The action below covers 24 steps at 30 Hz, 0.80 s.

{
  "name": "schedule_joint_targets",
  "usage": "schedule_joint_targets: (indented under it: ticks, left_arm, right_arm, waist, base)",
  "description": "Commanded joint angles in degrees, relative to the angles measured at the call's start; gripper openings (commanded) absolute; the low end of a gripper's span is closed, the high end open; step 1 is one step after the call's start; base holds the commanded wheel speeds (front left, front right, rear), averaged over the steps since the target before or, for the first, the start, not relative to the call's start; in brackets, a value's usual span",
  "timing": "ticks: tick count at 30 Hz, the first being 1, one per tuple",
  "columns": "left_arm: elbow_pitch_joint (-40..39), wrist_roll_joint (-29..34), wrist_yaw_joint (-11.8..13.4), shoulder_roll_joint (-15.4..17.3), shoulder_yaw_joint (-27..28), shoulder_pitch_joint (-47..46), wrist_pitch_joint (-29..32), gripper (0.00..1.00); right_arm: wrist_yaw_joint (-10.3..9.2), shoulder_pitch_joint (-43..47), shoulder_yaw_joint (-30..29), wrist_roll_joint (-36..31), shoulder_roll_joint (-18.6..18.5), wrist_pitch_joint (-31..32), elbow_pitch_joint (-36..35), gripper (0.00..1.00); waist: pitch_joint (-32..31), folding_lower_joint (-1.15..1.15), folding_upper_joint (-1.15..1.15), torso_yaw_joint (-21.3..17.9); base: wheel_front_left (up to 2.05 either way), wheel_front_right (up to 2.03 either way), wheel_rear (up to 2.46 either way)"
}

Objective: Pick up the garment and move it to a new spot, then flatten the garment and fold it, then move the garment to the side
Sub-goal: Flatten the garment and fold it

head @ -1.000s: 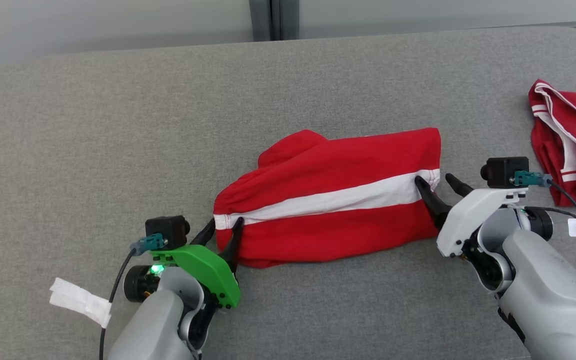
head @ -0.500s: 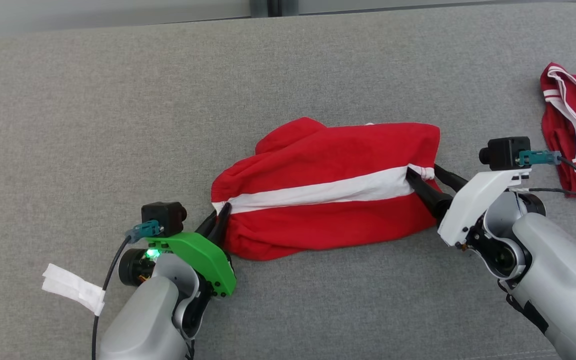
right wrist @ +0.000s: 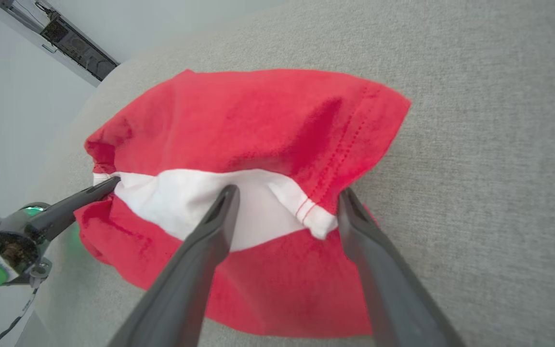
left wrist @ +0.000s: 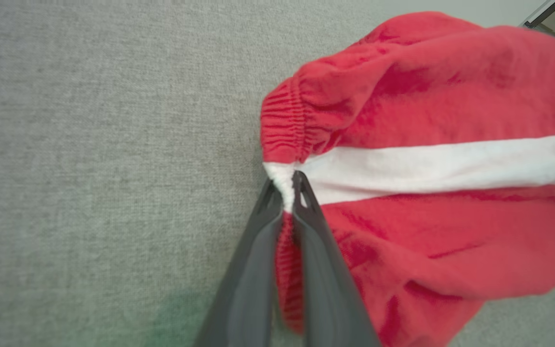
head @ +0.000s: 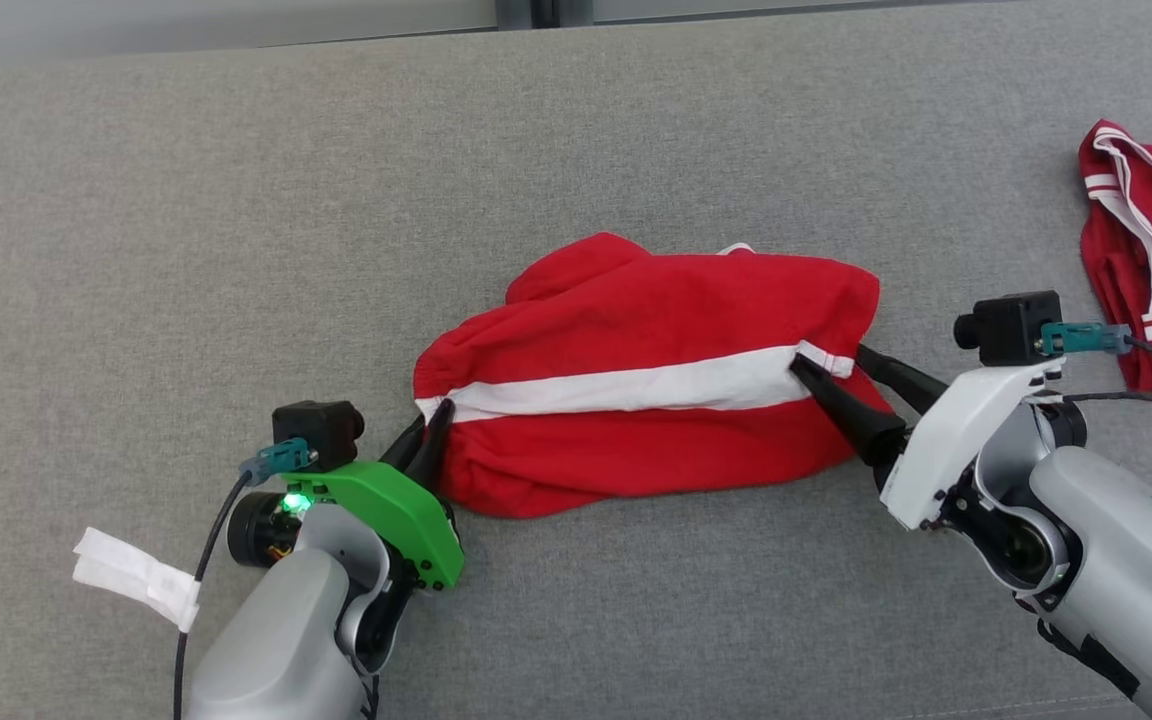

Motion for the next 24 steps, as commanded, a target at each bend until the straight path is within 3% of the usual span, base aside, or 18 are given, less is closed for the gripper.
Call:
schedule_joint_targets:
  ticks: [1, 9, 10, 14, 24]
  left_arm:
    - [0.0, -0.3, -0.12, 0.75, 0.16, -0.86, -0.34, 0.0]
    - [-0.87, -0.62, 0.1, 1.81, 0.24, -1.08, -0.32, 0.0]
    - [-0.97, -0.59, 0.12, 1.85, 0.16, -1.12, -0.34, 0.0]
    - [-1.34, -0.58, 0.13, 1.84, -0.1, -1.26, -0.41, 0.0]
    - [-7.21, -4.33, -0.04, 1.37, 1.36, 0.15, -4.28, 0.0]
  right_arm:
    - [-0.01, 0.76, 0.69, 0.7, -0.53, -0.51, -1.06, 1.0]
    - [-0.01, -1.54, 3.08, 1.29, -1.23, -2.83, -1.37, 1.0]
    - [-0.01, -1.88, 3.42, 1.26, -1.06, -3.03, -0.9, 0.93]
    - [-0.01, -3.69, 5.26, 1.28, -0.26, -3.94, 0.93, 0.0]
    - [-0.01, -4.91, 5.32, 0.4, -3.67, -11.38, -1.35, 0.0]
  waist:
    - [-0.01, 0.0, 0.0, -0.39]
    - [0.76, 0.0, 0.0, -1.41]
    - [0.85, 0.0, 0.0, -1.4]
    - [1.15, 0.0, 0.0, -1.09]
    - [-0.93, 0.0, 0.0, -0.3]
  base:
    - [0.0, 0.0, 0.0]
    - [0.0, 0.0, 0.0]
    - [0.0, 0.0, 0.0]
    - [0.0, 0.0, 0.0]
    - [0.0, 0.0, 0.0]
